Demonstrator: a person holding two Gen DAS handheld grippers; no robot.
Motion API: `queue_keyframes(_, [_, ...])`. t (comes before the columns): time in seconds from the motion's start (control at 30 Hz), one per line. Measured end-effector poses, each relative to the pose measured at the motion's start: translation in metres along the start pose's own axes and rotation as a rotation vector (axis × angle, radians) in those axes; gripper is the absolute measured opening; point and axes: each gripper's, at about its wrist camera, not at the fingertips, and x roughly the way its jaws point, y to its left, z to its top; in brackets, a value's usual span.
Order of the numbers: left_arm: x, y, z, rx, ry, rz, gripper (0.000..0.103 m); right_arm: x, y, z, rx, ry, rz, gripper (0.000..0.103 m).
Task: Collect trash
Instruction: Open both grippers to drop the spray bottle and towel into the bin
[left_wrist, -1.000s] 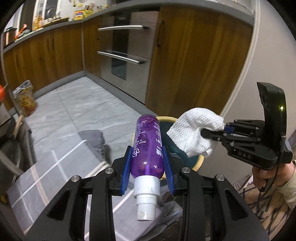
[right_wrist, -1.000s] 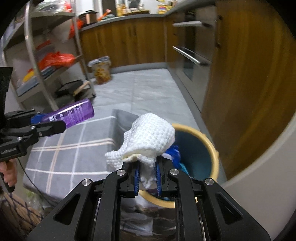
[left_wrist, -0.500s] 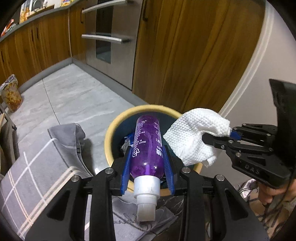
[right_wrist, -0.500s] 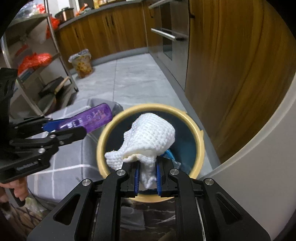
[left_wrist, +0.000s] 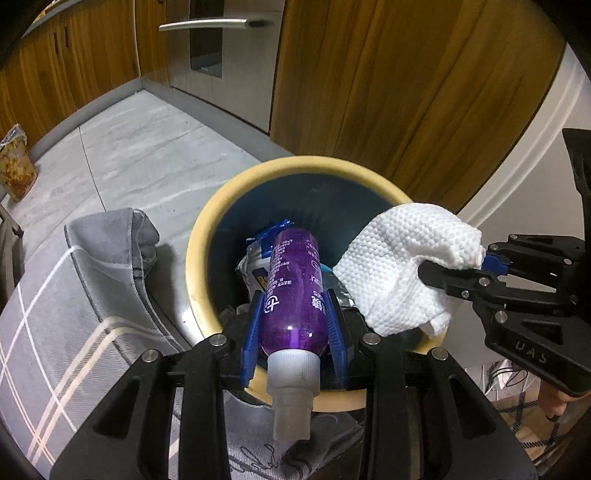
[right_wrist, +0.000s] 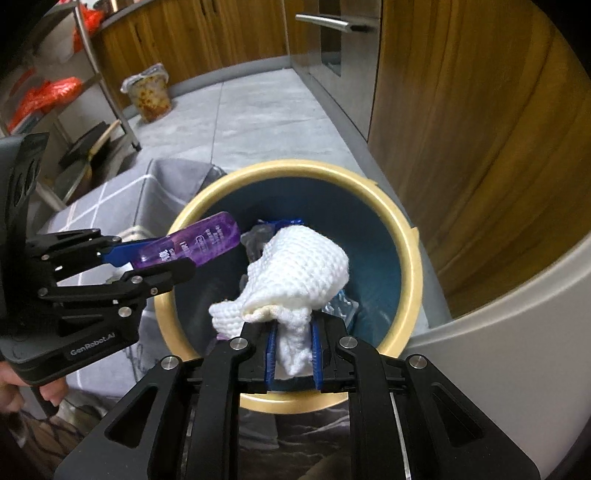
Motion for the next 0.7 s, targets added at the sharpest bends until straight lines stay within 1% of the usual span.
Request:
queue_keyframes(0.3, [0.019,0.002,-0.005,0.005,0.036,0.003,0.032,0.014,0.001,0.002,-0.030,0.028,-0.016,0.018])
queue_keyframes(0.33, [0.019,0.002,-0.005,0.007,0.038,0.003,0.032,0.016,0.001,0.002,-0.031,0.032,-0.015,0.022])
queue_keyframes(0.4, [0.019,0.000,-0.005,0.017,0.042,0.009,0.032,0.020,0.001,0.002,-0.037,0.045,-0.020,0.026])
queue_keyframes(0.43, [0.019,-0.001,-0.006,0.026,0.035,0.025,0.036,0.021,0.001,0.002,-0.041,0.047,-0.027,0.031])
queue_keyframes(0.47, [0.018,-0.001,-0.004,0.026,0.030,0.040,0.041,0.021,0.001,0.002,-0.042,0.046,-0.037,0.034])
queue_keyframes(0.5, [0.019,0.000,-0.003,0.023,0.028,0.048,0.051,0.021,0.001,0.002,-0.040,0.043,-0.041,0.037])
queue_keyframes(0.57, [0.016,0.002,-0.002,0.014,0.015,0.051,0.053,0.018,0.000,0.002,-0.038,0.035,-0.046,0.040])
queue_keyframes(0.63, [0.013,0.004,0.000,0.007,0.010,0.048,0.053,0.014,-0.001,0.004,-0.035,0.018,-0.042,0.049])
queue_keyframes(0.7, [0.010,0.004,0.000,0.006,0.004,0.045,0.054,0.010,-0.002,0.005,-0.030,0.001,-0.039,0.049])
